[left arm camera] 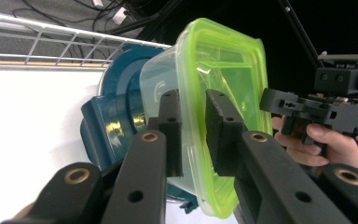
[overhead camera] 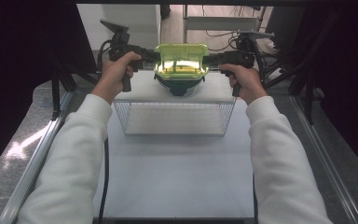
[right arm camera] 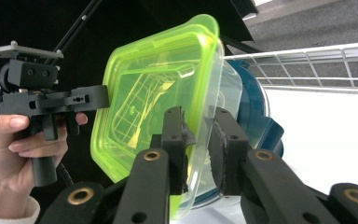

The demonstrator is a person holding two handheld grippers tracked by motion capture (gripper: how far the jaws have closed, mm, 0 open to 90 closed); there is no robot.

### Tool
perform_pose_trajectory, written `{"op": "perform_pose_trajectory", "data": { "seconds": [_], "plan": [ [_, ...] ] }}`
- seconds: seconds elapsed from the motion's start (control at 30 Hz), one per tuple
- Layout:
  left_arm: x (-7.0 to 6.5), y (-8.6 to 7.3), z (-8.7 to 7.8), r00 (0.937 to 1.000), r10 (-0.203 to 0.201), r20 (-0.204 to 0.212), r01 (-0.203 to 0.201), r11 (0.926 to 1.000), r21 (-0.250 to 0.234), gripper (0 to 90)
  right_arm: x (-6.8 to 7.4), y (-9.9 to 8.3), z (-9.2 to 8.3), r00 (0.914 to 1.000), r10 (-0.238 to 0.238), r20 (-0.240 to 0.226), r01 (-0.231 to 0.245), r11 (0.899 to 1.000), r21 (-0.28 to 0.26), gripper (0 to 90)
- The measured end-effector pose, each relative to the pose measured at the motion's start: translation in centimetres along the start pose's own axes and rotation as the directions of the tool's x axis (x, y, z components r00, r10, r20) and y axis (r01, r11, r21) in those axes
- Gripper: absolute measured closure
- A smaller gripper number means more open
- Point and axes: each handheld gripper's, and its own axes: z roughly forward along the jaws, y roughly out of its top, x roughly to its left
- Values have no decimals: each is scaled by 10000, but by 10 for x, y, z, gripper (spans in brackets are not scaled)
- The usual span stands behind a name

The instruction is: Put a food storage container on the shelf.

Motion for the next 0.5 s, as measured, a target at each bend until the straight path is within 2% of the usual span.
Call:
{"op": "perform_pose_trajectory", "data": {
  "seconds": [0.13,0.23,0.33,0.4,0.5],
  "plan": [
    [5,1,4,9998,-184,1,184,9998,46,740,-7,0,5,9987,498,-90,-498,9988,-31,721],
    [9,0,5,9998,-185,37,185,9998,-5,729,-8,-1,7,9983,553,-166,-554,9984,-70,704],
    [10,-1,7,9999,-121,-27,121,9999,-123,700,-6,-2,8,9990,435,-48,-435,9991,-6,668],
    [9,-1,7,10000,-33,-34,33,9997,-258,610,-3,-3,8,9998,200,56,-199,9996,-186,581],
    [6,-1,2,9988,155,-470,-189,9972,-724,434,2,-4,5,9987,-197,468,221,9985,-501,424]
  ]
}}
